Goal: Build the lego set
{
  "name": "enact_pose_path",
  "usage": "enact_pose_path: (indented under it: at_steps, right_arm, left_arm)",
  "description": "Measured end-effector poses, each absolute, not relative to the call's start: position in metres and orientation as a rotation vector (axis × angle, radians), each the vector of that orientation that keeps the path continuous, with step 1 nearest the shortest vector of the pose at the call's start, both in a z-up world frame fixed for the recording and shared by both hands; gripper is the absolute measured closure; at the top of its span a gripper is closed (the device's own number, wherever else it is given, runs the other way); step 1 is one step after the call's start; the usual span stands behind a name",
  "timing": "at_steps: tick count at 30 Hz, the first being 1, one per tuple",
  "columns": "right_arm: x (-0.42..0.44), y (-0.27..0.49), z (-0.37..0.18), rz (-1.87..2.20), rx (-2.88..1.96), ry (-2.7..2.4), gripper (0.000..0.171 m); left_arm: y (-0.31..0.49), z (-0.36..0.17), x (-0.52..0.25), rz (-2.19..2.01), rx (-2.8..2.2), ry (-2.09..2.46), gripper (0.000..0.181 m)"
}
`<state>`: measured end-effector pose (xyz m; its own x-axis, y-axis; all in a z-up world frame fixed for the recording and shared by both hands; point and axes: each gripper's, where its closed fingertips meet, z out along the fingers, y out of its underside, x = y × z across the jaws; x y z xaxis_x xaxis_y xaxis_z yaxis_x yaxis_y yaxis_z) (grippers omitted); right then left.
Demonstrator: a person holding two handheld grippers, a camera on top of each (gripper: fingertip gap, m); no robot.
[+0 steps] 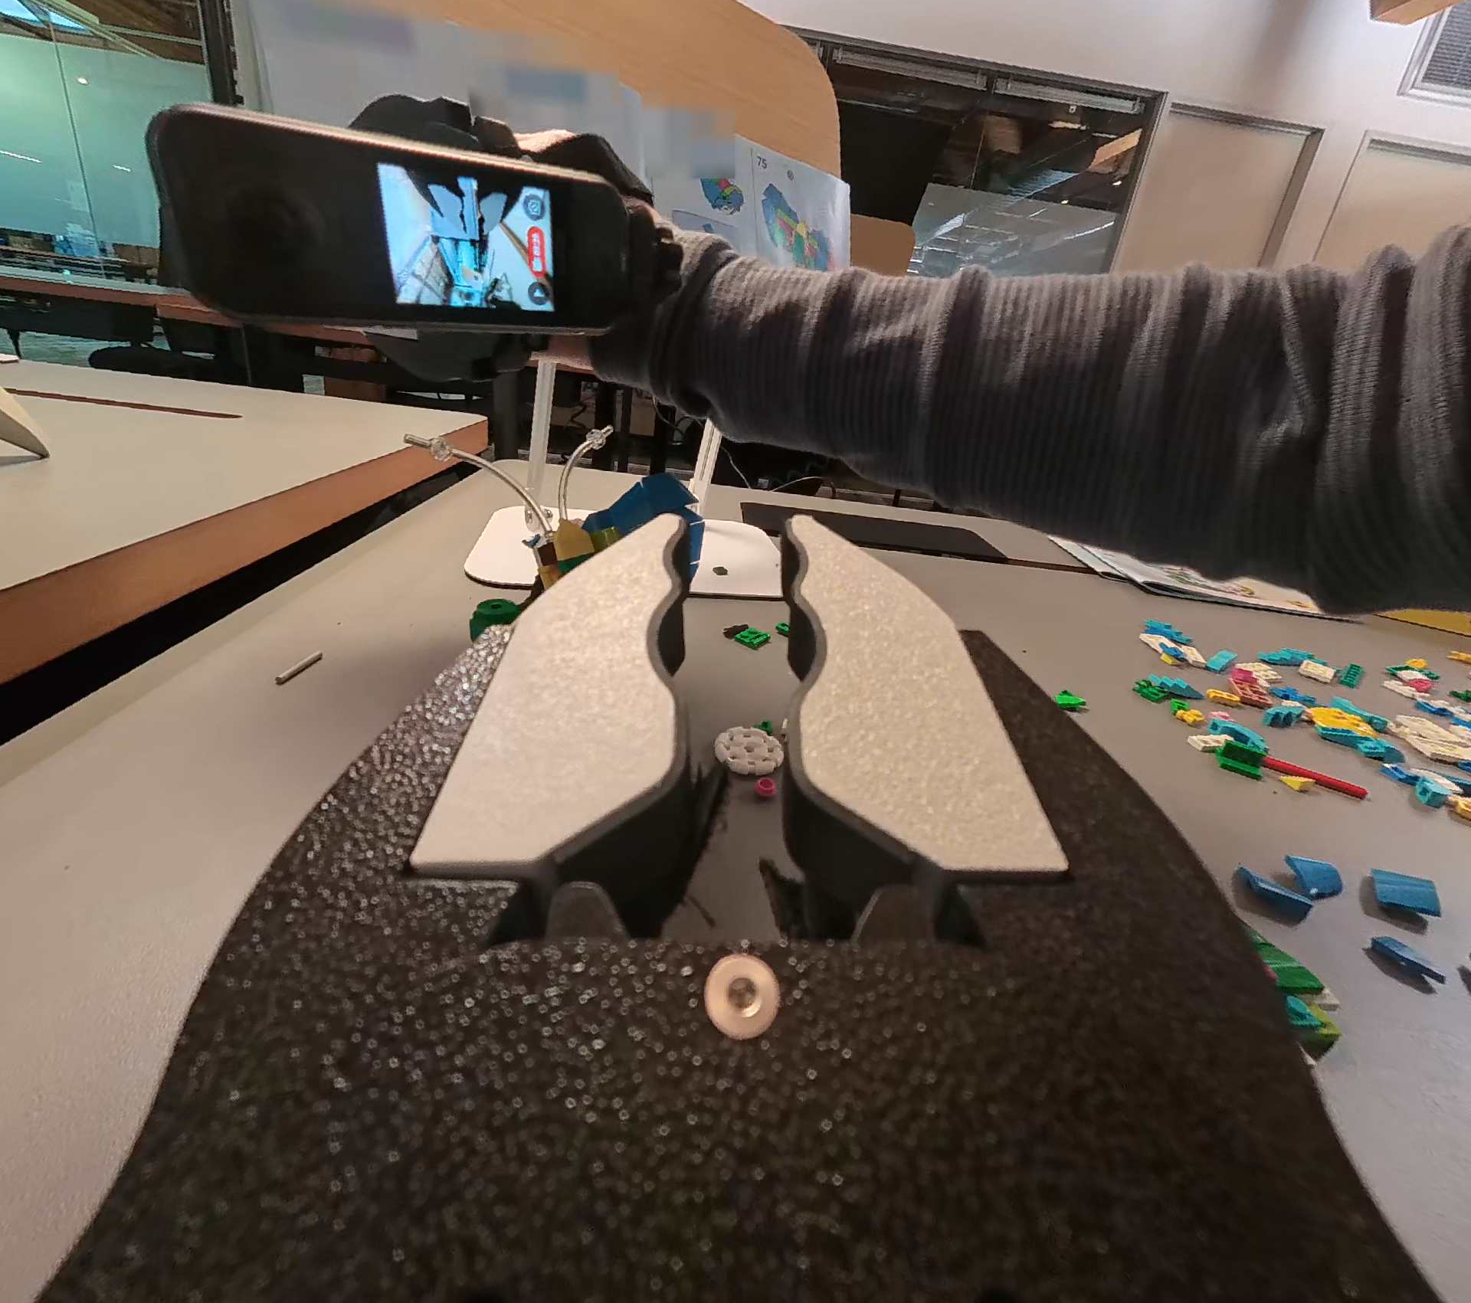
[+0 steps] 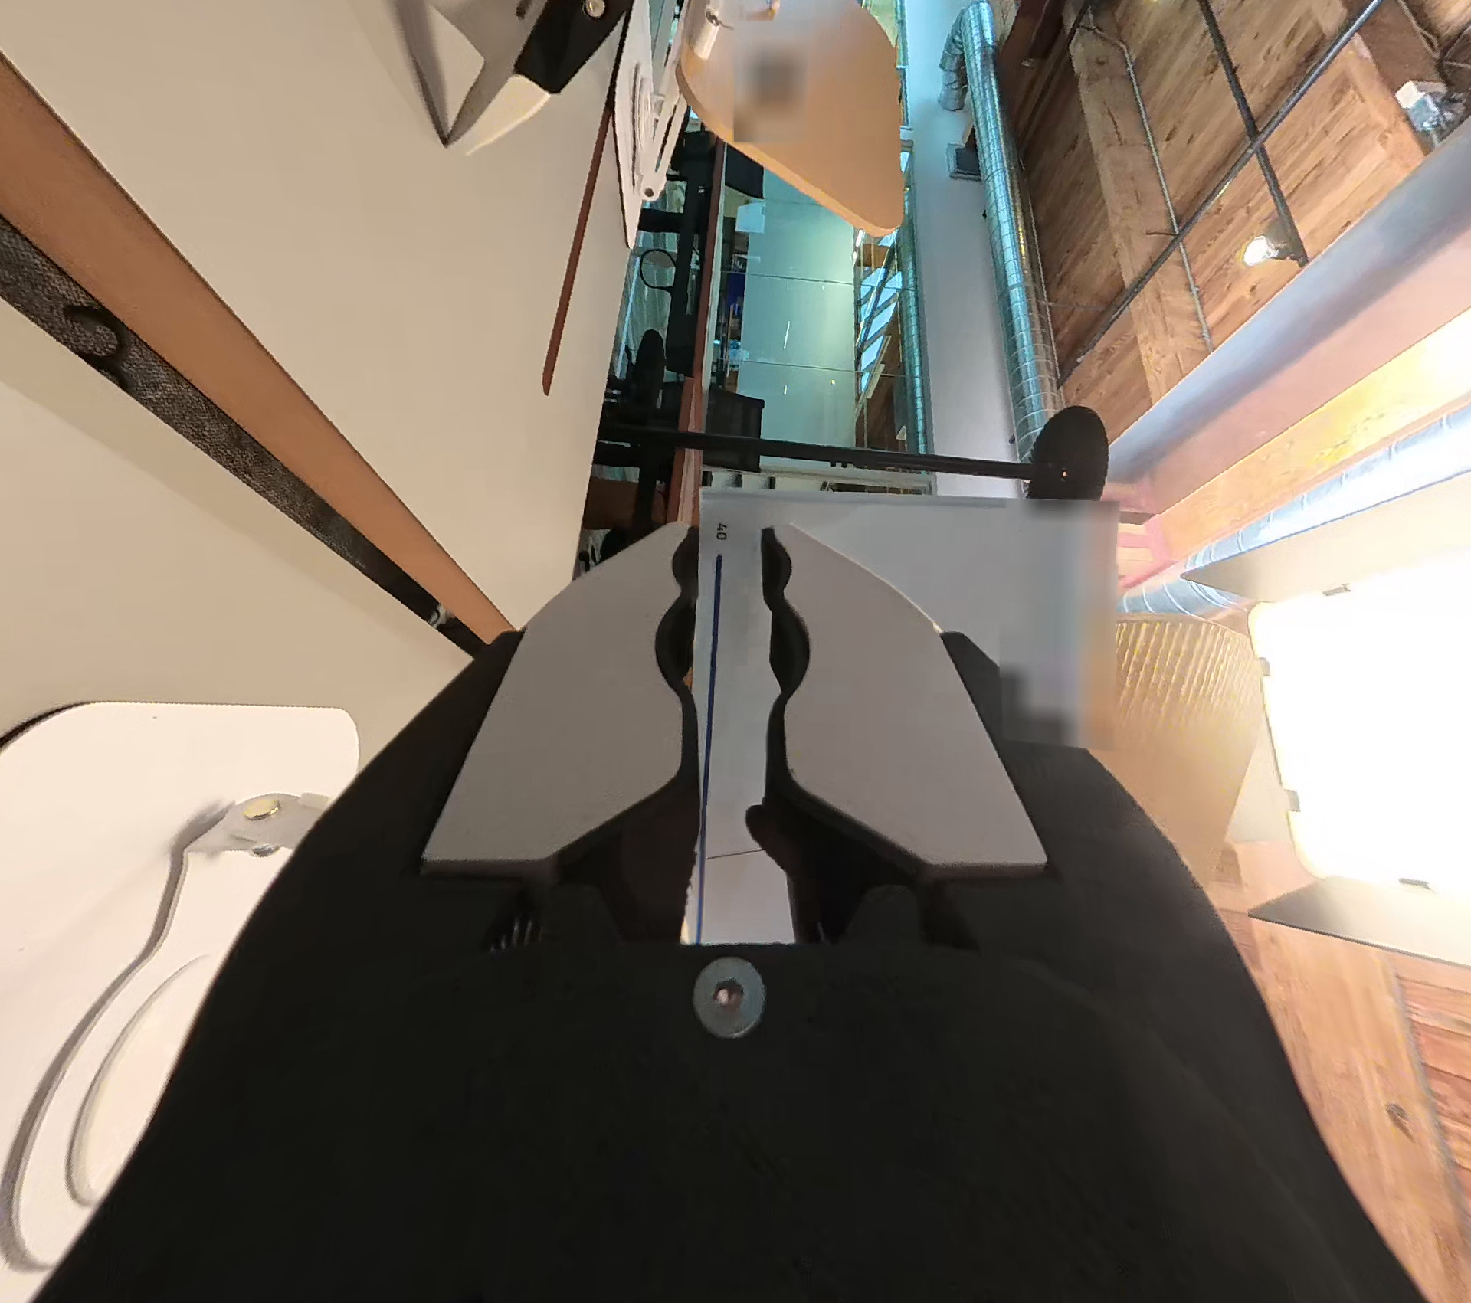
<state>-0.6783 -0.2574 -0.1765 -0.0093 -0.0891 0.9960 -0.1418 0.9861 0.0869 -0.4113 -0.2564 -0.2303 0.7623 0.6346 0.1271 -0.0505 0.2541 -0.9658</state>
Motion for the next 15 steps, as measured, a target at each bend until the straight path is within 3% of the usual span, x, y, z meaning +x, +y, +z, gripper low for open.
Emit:
enact_pose_path:
  at_steps: [9, 15]
  right_arm:
    - [-0.6758, -0.2548, -0.1706, 0.104, 0.125, -1.606, 0.170]
    - [-0.6771, -0.2572, -0.1758, 0.106, 0.125, -1.663, 0.147]
  left_arm:
    - [-0.2556, -0.2308, -0.4111, 0.496, -1.241, -0.563, 0.161]
    - [-0.2553, -0.2308, -0.4112, 0.488, -1.239, -0.565, 0.161]
